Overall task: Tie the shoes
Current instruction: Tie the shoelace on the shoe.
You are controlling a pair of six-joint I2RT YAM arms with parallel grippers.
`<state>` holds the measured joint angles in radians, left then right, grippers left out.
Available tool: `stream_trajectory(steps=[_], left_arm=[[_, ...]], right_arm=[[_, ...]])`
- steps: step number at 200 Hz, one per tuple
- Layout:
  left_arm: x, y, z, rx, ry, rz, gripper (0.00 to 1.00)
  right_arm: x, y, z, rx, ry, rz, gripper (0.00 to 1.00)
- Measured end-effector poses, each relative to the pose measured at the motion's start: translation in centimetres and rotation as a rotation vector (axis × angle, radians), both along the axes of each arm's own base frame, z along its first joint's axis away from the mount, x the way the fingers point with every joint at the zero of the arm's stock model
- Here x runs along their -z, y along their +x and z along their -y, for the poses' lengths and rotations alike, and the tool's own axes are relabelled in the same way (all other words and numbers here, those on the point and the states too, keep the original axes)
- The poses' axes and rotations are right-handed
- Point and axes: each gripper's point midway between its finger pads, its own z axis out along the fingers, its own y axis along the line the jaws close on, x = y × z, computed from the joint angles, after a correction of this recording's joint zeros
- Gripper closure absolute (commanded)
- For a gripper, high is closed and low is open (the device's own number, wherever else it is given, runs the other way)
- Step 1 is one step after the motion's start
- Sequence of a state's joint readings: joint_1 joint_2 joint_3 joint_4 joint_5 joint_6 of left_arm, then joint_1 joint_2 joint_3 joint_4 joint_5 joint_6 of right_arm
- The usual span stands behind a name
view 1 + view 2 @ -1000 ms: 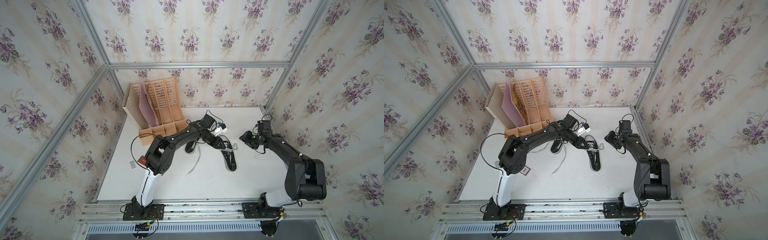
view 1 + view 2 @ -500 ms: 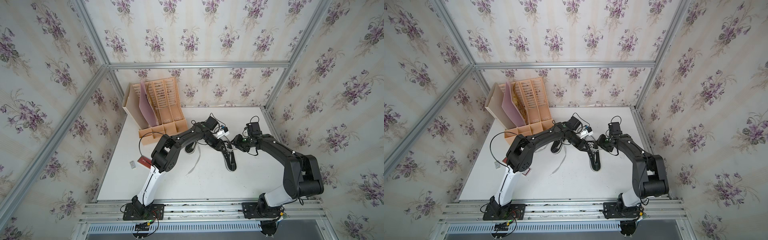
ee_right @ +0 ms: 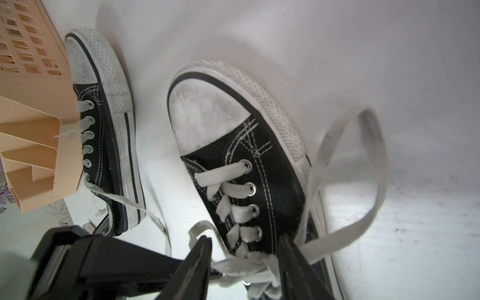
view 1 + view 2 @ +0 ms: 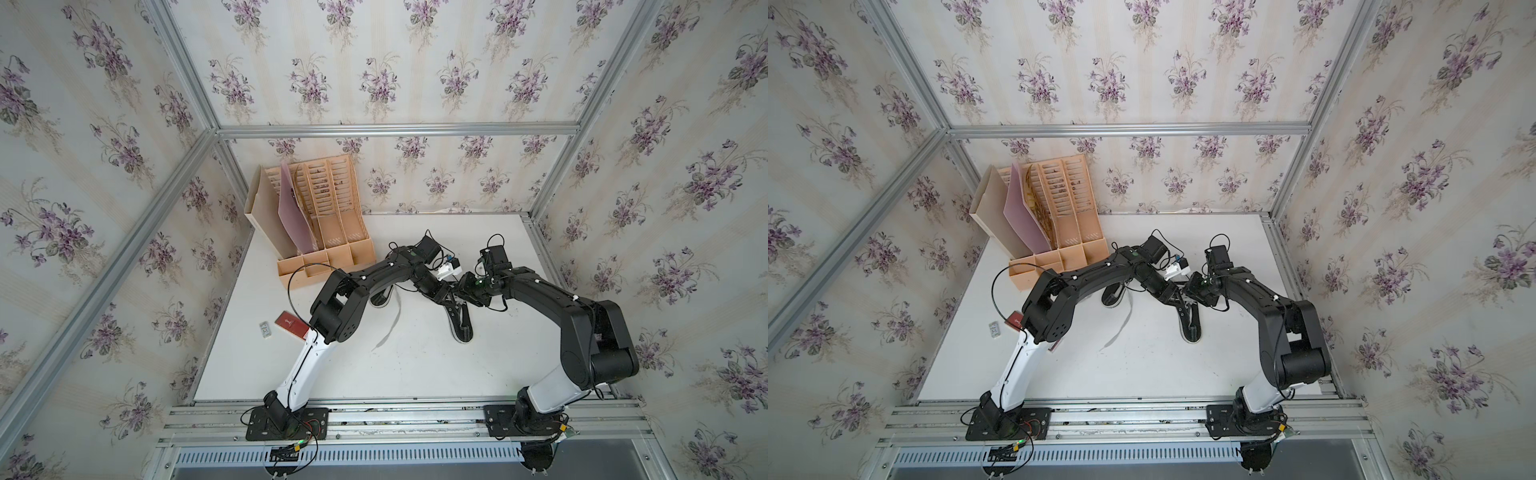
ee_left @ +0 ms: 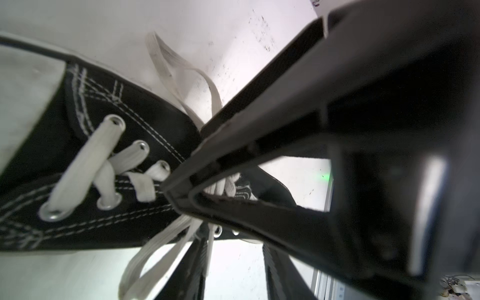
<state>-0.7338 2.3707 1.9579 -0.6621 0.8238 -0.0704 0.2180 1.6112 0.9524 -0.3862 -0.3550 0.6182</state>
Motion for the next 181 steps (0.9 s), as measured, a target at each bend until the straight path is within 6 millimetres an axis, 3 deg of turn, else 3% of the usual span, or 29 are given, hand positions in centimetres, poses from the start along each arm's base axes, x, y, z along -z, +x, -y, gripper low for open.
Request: stream_trajectory(steps=[45,62,181], left_arm=[[0.1,0.0,0.0,0.002,0.005,0.007,0.94],[0.0,-0.1,-0.2,0.004,0.008,0.013,1.00],[-1.3,-0.4,-2.7,-0.036,0.021,0.060,1.00]], right_arm=[[0.3,-0.3,0.0,0.002,-0.009,-0.017,0.66],[0.6,-0.6,0.1,0.005,-0.021,-0.028,0.69],[1.2,-0.9,0.5,-0.003,-0.056,-0.050,0.71]])
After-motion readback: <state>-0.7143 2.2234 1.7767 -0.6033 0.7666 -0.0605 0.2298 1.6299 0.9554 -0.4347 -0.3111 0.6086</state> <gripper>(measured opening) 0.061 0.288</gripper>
